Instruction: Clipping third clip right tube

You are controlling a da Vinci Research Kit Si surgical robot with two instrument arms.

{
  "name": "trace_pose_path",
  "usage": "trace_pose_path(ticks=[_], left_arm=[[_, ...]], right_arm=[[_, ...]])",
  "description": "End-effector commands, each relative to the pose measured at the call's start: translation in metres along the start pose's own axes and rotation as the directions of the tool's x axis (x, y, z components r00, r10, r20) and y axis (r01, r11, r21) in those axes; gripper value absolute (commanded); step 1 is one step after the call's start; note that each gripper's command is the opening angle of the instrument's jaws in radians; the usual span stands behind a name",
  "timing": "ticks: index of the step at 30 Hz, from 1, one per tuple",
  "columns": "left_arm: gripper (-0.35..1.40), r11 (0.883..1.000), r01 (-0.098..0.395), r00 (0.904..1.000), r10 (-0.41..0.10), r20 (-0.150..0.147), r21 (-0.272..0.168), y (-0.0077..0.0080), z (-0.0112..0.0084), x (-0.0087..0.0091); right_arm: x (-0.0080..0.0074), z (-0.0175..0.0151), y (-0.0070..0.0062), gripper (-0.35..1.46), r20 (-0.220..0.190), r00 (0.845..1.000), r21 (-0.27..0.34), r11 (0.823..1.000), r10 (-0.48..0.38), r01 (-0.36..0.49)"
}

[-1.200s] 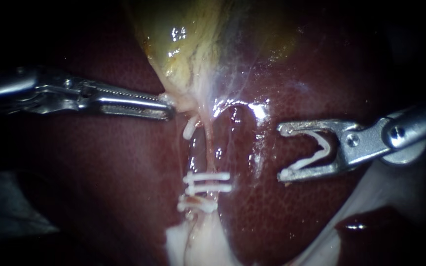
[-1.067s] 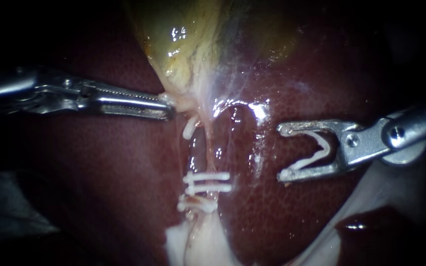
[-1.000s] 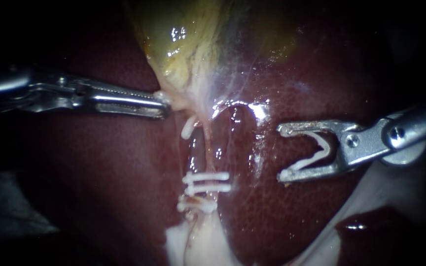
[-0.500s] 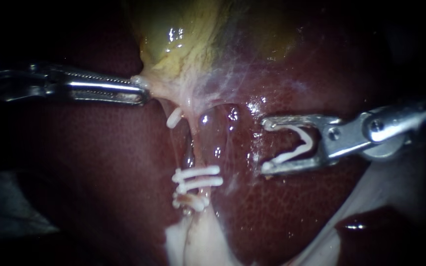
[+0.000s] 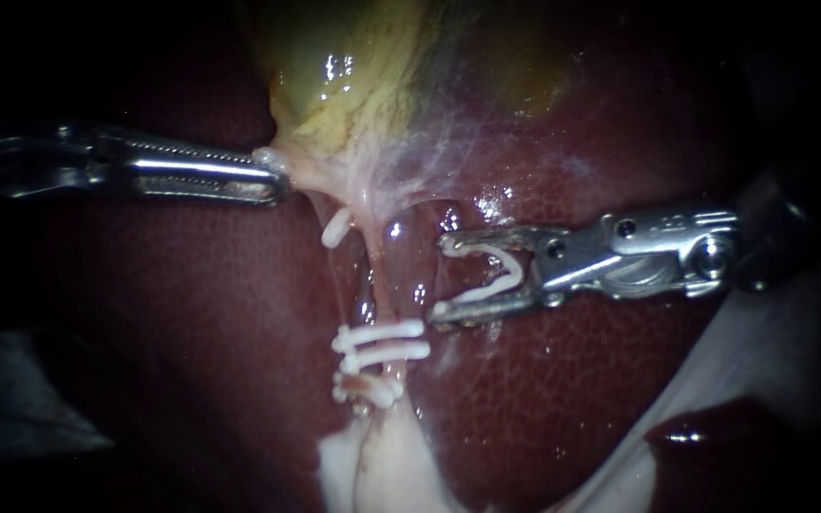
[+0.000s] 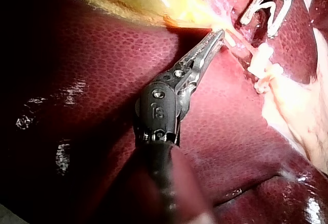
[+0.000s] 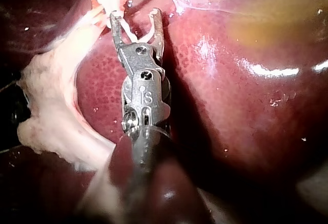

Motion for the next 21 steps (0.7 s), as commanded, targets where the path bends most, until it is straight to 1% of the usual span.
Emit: trace_pose_path(ticks=[1,6,11,18,21], left_arm=[[-0.35,1.000,0.000,1.0000,0.000,0.000,0.000,0.0000,0.0000,0.0000],[-0.35,1.000,0.000,1.0000,0.000,0.000,0.001,0.0001,0.0000,0.0000],[-0.35,1.000,0.000,1.0000,0.000,0.000,0.001,0.0001,0.0000,0.0000],[-0.35,1.000,0.000,1.0000,0.000,0.000,0.001,0.0001,0.0000,0.0000],[-0.35,1.000,0.000,1.0000,0.000,0.000,0.001,0.0002,0.0000,0.0000]], right_arm=[[-0.0001,0.0005,0.0004,0.50,-0.018,1.000,0.010,1.000,0.021,-0.021],[0.0004,0.0026,0.0016,0.50,-0.084,0.992,0.055,0.995,0.091,-0.086],[0.0014,0.0042,0.0015,0.50,-0.149,0.976,0.109,0.984,0.156,-0.141],[0.0026,0.0059,0.0008,0.49,-0.186,0.961,0.171,0.970,0.206,-0.175],[0.0030,0.0065,0.0007,0.49,-0.199,0.956,0.189,0.966,0.216,-0.179]])
